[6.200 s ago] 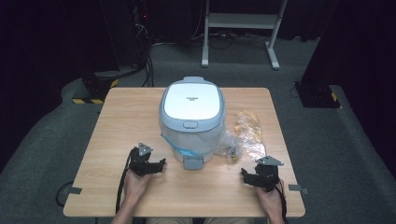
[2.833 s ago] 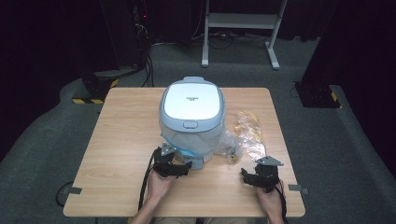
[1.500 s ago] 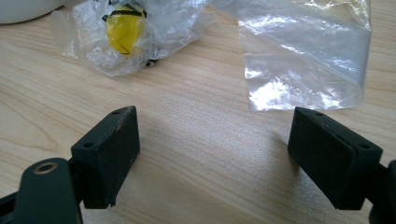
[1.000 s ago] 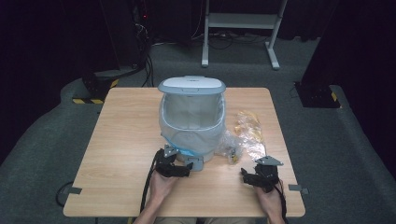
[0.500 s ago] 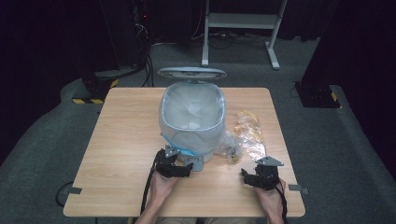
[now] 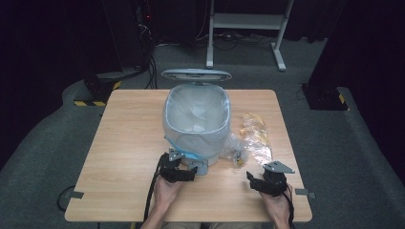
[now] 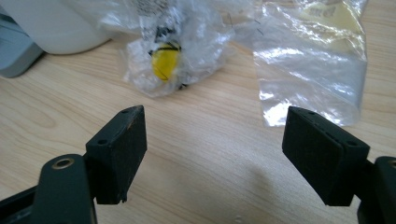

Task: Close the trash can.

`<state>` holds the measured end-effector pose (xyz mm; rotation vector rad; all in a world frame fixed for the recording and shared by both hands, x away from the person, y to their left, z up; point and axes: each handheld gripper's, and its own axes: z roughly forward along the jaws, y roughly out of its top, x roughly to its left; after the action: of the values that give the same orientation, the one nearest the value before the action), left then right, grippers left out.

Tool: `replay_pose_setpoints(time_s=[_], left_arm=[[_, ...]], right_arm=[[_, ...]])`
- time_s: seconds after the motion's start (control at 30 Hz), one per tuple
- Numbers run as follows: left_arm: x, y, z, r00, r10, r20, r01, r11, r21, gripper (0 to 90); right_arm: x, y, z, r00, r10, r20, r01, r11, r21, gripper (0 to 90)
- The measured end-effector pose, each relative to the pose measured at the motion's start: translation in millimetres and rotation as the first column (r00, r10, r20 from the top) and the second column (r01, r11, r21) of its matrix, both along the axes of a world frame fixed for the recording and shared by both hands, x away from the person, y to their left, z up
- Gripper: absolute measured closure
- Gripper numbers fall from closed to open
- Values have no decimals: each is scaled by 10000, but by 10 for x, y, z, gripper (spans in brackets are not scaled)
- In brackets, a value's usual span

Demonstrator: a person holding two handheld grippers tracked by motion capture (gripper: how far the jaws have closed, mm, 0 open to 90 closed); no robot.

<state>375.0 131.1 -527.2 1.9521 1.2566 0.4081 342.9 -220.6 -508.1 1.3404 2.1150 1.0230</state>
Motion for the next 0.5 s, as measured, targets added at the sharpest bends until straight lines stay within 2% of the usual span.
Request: replay_pose_setpoints(time_s=[0.5], left_arm=[[-1,0,0,10000,7,0,-7,10000,0,36]], right_arm=[[100,188,95,9983,575,-113,-572,9981,206,228]])
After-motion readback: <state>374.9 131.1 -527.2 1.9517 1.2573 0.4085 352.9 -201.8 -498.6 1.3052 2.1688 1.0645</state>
